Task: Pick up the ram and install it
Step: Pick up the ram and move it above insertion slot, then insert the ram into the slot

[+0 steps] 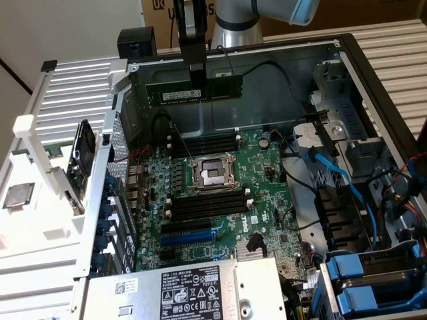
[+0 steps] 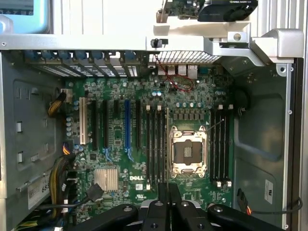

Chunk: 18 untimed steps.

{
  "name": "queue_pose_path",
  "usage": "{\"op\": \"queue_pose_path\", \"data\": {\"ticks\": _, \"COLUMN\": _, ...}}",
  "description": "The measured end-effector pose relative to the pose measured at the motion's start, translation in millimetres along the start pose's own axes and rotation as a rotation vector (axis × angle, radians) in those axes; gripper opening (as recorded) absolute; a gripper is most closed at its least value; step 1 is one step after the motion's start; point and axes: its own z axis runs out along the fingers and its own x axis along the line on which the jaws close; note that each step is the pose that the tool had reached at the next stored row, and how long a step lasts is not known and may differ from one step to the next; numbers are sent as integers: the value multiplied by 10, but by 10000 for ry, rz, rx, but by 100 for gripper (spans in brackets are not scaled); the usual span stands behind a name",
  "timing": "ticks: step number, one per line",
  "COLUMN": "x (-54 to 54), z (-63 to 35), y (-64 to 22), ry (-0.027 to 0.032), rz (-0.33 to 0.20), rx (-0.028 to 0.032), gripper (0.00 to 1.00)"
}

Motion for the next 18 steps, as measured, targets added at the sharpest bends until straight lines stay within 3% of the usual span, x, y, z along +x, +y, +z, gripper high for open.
{"op": "queue_pose_path", "data": {"ticks": 18, "x": -41, "z": 12, "y": 1, "ry": 19, "rz": -1, "rx": 1, "gripper": 12}}
